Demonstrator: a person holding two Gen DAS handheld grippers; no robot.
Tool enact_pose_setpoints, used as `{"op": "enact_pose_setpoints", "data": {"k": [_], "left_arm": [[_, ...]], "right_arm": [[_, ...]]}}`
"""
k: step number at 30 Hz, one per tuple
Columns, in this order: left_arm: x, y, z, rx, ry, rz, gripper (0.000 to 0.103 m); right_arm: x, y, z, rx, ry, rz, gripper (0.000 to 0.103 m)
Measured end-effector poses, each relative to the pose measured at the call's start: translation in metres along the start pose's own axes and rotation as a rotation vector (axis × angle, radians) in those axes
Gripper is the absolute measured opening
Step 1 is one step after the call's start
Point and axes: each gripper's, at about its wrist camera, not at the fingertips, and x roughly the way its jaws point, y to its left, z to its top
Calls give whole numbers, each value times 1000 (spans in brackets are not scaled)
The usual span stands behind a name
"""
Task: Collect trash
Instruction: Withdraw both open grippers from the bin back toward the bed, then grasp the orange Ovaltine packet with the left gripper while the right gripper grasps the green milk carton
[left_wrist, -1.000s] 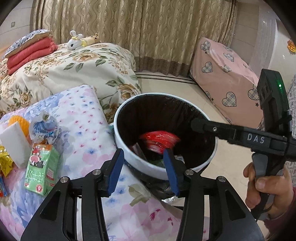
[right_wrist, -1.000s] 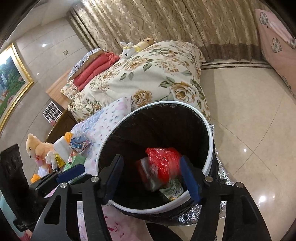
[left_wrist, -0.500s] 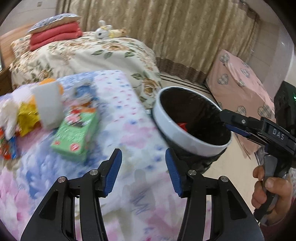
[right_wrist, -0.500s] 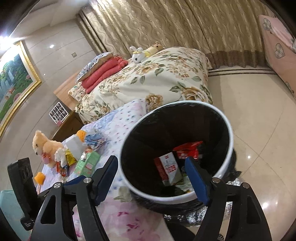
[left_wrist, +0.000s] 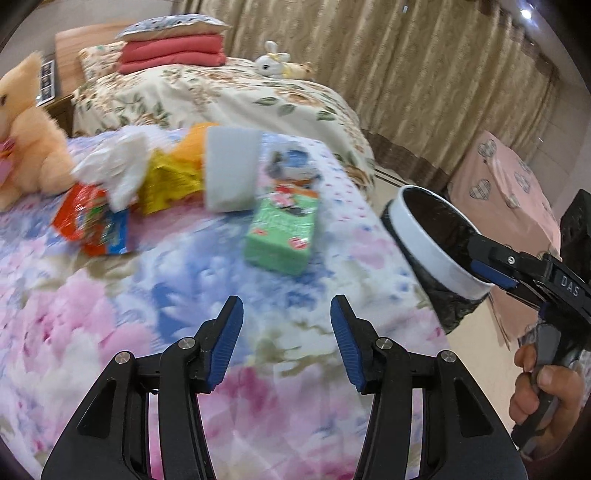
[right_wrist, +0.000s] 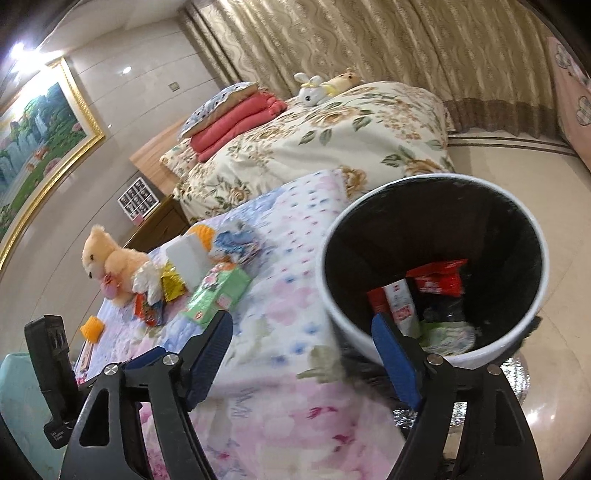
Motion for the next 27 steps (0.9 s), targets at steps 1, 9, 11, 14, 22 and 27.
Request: {"op": "enact_pose_setpoints", "data": {"k": [1,9,11,14,22,27], "left_arm": [[-1,6,-2,-10,0,9,50],[-8,43,-13,-90,1,62,50],[-10,54,-14,-110,1,79,50],[-12,65,-14,-131,-1,101,50],[-12,97,-9,-182,-8,154,57],[-7,113,0,-192,-4,177,62]], "right_arm": [[2,4,-1,-3,6,6,82],[25,36,-17,-31,58,50,82],[32,43,-20,-35,69,59,82],[42,53,-22,-37,81,68,82],[70,77,-24,-24,115,96,82],[85,85,-22,-7,128,97,82]]}}
